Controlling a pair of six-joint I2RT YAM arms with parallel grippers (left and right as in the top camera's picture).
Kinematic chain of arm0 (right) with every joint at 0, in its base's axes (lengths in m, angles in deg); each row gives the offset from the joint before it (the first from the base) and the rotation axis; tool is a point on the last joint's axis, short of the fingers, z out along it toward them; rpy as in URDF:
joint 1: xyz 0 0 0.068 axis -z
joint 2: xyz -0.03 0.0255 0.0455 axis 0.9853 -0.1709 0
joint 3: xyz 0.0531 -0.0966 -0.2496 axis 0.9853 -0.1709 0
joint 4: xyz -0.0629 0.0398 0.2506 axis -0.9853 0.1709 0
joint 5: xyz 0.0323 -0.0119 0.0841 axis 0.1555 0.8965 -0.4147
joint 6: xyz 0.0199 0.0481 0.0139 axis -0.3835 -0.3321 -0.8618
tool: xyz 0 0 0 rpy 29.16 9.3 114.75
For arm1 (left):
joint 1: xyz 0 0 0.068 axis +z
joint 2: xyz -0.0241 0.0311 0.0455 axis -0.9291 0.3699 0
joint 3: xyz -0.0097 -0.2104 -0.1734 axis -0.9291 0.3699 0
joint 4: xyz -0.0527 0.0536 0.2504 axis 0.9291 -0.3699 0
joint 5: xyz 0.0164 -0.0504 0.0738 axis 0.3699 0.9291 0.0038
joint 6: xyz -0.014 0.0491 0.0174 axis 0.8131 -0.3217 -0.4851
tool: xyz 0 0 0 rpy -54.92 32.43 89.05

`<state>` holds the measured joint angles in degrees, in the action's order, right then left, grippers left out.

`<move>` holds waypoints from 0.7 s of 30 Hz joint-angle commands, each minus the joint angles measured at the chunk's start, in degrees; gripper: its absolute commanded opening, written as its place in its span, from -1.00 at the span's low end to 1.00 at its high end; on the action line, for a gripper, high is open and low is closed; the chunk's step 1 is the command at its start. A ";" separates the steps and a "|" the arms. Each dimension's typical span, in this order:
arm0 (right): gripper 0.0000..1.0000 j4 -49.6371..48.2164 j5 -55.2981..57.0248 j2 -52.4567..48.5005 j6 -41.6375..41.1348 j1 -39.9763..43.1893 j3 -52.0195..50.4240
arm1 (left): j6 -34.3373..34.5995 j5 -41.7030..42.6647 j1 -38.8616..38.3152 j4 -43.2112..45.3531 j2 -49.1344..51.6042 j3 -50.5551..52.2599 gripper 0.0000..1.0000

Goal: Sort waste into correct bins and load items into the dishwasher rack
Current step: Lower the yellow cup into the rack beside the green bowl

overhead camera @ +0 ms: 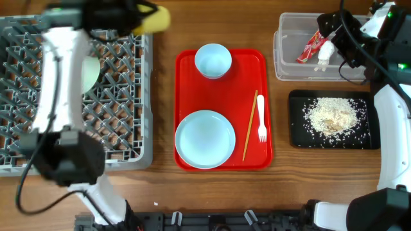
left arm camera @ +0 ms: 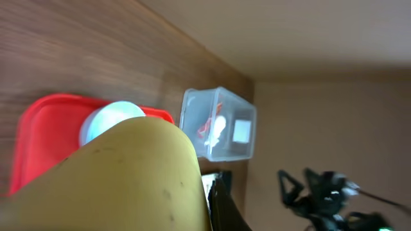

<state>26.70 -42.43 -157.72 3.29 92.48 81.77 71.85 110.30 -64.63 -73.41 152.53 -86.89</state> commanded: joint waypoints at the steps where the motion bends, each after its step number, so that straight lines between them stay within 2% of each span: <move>1: 0.99 0.00 0.68 0.92 -0.24 0.13 0.04 | -1.86 3.23 7.96 -9.20 -1.88 0.09 -0.92; 4: 1.00 0.00 0.68 0.92 -0.22 0.13 0.04 | -6.75 3.39 15.04 -17.29 -1.86 0.09 -0.92; 8: 1.00 0.00 0.68 0.92 -0.22 0.13 0.04 | -13.97 8.61 24.24 -23.45 -1.86 0.09 -0.92; 14: 0.99 0.00 0.68 0.92 -0.24 0.13 0.04 | -24.76 10.25 36.59 -34.34 -1.84 0.11 -0.92; 17: 1.00 0.00 0.68 0.92 -0.24 0.13 0.04 | -28.55 10.47 39.93 -38.34 -1.84 2.29 -0.92; 21: 0.99 0.00 0.68 0.92 -0.22 0.13 0.04 | -33.55 13.81 41.27 -38.82 -1.84 9.86 -0.92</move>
<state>26.68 -42.43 -157.72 3.29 92.48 81.77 45.60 119.65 -24.00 -111.82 150.91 -83.06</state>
